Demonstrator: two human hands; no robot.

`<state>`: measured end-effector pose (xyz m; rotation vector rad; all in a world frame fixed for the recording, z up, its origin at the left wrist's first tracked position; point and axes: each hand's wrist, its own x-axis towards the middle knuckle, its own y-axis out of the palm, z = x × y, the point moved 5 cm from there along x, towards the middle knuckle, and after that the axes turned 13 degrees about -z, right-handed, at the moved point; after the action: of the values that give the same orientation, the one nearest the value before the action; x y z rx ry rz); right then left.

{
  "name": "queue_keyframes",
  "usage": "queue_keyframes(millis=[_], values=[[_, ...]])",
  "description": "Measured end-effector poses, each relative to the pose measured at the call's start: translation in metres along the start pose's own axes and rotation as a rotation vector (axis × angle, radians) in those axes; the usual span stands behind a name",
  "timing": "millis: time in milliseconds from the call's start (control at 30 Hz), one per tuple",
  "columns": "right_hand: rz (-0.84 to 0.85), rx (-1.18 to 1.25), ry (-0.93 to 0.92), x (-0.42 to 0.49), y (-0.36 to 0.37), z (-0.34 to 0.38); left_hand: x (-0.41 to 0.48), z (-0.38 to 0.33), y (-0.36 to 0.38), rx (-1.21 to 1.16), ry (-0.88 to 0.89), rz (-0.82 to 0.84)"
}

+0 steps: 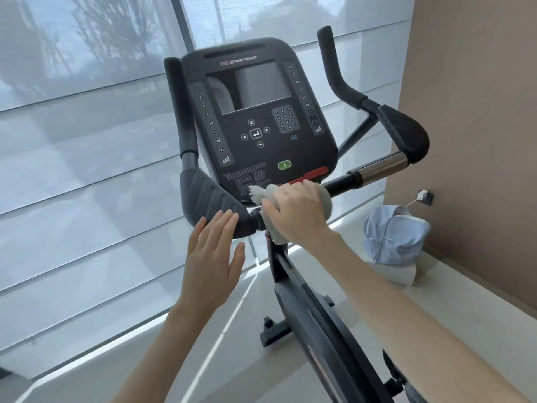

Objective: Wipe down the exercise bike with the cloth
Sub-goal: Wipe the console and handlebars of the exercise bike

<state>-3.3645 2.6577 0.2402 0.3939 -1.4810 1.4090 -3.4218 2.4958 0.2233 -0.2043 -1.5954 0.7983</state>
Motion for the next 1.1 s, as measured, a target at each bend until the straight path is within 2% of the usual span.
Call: queue_keyframes(millis=[100, 167, 233, 333, 433, 567, 700, 900, 1033, 1100], values=[[-0.043, 0.111, -0.115, -0.011, 0.003, 0.028, -0.001, 0.002, 0.002, 0.004, 0.021, -0.026], [-0.110, 0.179, -0.183, -0.012, -0.002, 0.013, 0.000, 0.001, 0.001, -0.002, 0.025, -0.031], [-0.178, 0.189, -0.171, -0.008, -0.007, -0.018, 0.001, 0.000, 0.001, -0.007, 0.020, -0.028], [-0.202, 0.176, -0.004, 0.001, -0.008, -0.075, 0.000, 0.000, 0.001, -0.007, 0.010, -0.008], [-0.238, 0.190, 0.078, 0.003, 0.000, -0.103, -0.002, 0.001, 0.002, -0.010, -0.009, 0.006], [-0.466, 0.273, 0.321, -0.012, 0.008, -0.084, -0.001, -0.002, 0.000, -0.012, -0.016, 0.037], [-0.566, 0.518, 0.671, -0.028, 0.022, -0.033, -0.001, -0.001, -0.003, -0.016, -0.007, 0.088], [-0.499, 0.660, 0.761, -0.046, 0.026, 0.043, -0.002, 0.004, -0.005, -0.075, 0.018, 0.120], [-0.377, 0.760, 0.647, -0.065, 0.025, 0.076, -0.001, 0.006, -0.009, -0.076, 0.033, 0.137], [-0.300, 0.724, 0.557, -0.072, 0.024, 0.074, 0.000, 0.005, -0.010, -0.080, 0.028, 0.141]])
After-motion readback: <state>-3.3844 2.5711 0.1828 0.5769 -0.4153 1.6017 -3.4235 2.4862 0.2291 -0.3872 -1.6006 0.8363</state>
